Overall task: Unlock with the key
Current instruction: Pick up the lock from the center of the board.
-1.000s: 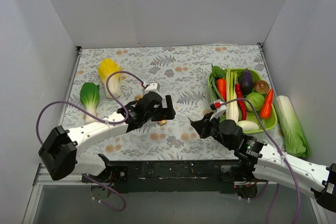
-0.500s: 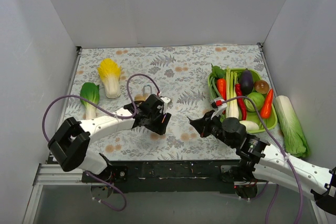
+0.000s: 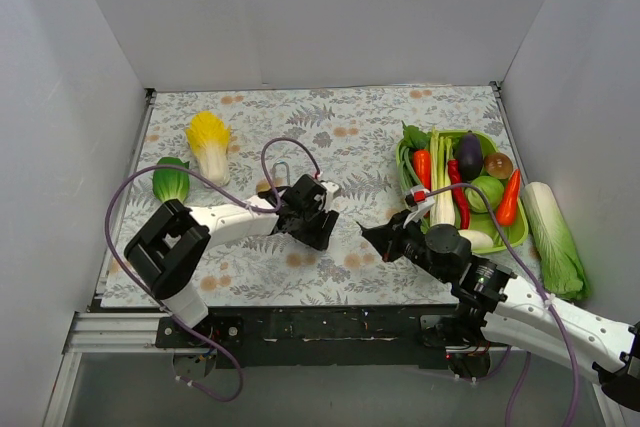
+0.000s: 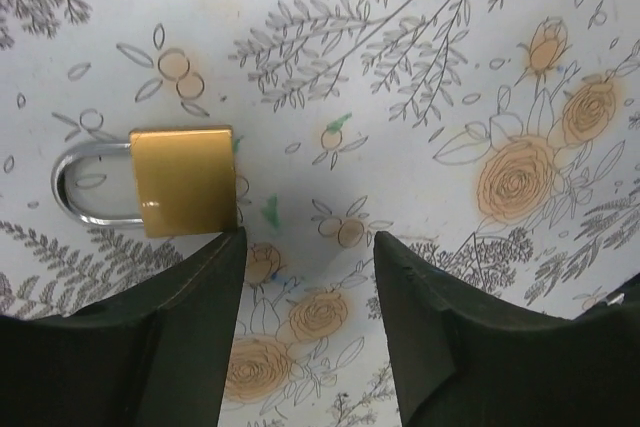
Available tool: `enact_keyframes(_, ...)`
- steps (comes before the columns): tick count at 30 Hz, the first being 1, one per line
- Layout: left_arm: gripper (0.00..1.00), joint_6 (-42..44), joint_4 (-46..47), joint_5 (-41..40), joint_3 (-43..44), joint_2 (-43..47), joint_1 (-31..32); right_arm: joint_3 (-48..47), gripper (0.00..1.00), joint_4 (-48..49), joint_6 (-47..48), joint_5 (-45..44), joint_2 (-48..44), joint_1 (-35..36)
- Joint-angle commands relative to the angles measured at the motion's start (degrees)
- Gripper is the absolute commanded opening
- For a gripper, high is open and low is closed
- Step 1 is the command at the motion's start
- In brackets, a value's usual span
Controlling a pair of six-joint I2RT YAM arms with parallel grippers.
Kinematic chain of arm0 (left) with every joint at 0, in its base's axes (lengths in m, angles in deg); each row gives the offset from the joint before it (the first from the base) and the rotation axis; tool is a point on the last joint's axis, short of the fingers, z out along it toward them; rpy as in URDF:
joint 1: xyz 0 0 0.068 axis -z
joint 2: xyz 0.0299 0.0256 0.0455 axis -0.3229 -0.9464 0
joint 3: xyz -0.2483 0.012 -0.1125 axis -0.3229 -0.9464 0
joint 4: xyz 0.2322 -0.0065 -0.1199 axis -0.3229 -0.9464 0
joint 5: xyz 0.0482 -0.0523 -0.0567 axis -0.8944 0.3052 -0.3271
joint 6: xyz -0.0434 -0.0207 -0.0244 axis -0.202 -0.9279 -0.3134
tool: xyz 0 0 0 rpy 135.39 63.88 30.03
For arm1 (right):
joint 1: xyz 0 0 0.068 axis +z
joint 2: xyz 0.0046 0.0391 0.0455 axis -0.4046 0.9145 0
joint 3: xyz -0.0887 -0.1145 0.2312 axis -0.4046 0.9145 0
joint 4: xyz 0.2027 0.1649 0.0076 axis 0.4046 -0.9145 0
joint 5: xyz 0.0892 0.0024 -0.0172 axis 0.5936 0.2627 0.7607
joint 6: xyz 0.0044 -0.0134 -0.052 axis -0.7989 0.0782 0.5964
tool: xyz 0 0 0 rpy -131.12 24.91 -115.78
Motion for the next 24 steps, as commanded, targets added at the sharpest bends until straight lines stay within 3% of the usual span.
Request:
enact_keyframes(1,0.53,2.0,6.5,-3.0,2.4,-1.2,-0.3,-1.7,0.01,2.7,-0.7,0.5,-0.8,-0.4)
enact_keyframes(6,0.57,3.8,8.8,-4.4,2.2,0.6,-0.3,-2.0,0.01,2.6,-0.7,0.3,-0.7,-0.4)
enact_keyframes(8,0.65,5.5,10.3,-3.2,0.4,5.7,-0.3,-2.0,0.01,2.1,-0.2,0.4,-0.9,-0.4)
enact_keyframes(9,0.78,7.9,10.9,-2.6,-0.6,7.6,-0.4,-2.1,0.01,2.0,0.0,0.4,-0.9,-0.5)
enact_keyframes(12,0.86,11.4,12.1,-2.1,-3.7,14.3,-1.4,-2.5,0.01,1.6,1.8,1.3,-0.9,-0.9)
enact_keyframes(17,0.86,18.6,12.2,-10.8,-6.2,14.9,-2.8,-3.6,0.01,1.3,3.6,4.1,-0.7,-2.8)
enact_keyframes(21,0.84,28.2,12.2,-9.8,-6.7,12.4,-2.9,-3.7,0.01,1.8,3.9,6.7,-1.5,-4.1)
enact_keyframes(24,0.82,37.6,18.2,-8.8,-10.3,12.2,-2.9,-3.1,0.01,2.2,3.3,8.4,-2.2,-4.9)
